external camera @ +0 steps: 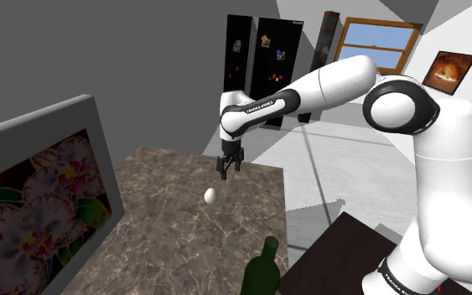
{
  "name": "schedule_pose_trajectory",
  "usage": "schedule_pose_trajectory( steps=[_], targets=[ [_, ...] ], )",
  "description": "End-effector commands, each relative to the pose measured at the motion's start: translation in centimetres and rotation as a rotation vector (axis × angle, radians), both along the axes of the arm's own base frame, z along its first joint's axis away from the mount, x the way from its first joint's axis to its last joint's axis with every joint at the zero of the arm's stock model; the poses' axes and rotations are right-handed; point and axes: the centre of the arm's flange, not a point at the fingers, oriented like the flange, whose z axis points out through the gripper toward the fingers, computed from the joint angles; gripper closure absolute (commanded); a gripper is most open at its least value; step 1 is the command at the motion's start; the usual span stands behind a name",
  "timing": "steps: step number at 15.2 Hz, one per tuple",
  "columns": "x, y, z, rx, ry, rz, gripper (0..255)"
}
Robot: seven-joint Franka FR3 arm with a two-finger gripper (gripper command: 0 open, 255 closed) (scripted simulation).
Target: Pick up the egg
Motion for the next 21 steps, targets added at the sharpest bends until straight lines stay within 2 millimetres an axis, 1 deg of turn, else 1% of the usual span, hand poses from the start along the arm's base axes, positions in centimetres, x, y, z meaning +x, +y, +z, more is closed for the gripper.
schedule_pose_trajectory(
  steps=[1,8,9,15,16,18,19,21],
  targets=[
    [1.6,1.2,-2.0,0.003,0.011,0.012,0],
    [6.9,5.4,-8.9,0.014,0.050,0.054,0],
    [7.1,5.5,-9.1,0.014,0.052,0.055,0],
    [7.1,5.5,-12.3,0.014,0.052,0.055,0],
    [7.1,5.5,-13.1,0.014,0.052,0.055,0],
    [7.1,5.5,-13.1,0.014,0.052,0.055,0],
    [7.1,5.6,-13.1,0.014,0.052,0.055,255],
    [7.1,5.6,-13.1,0.014,0.052,0.055,255]
  ],
)
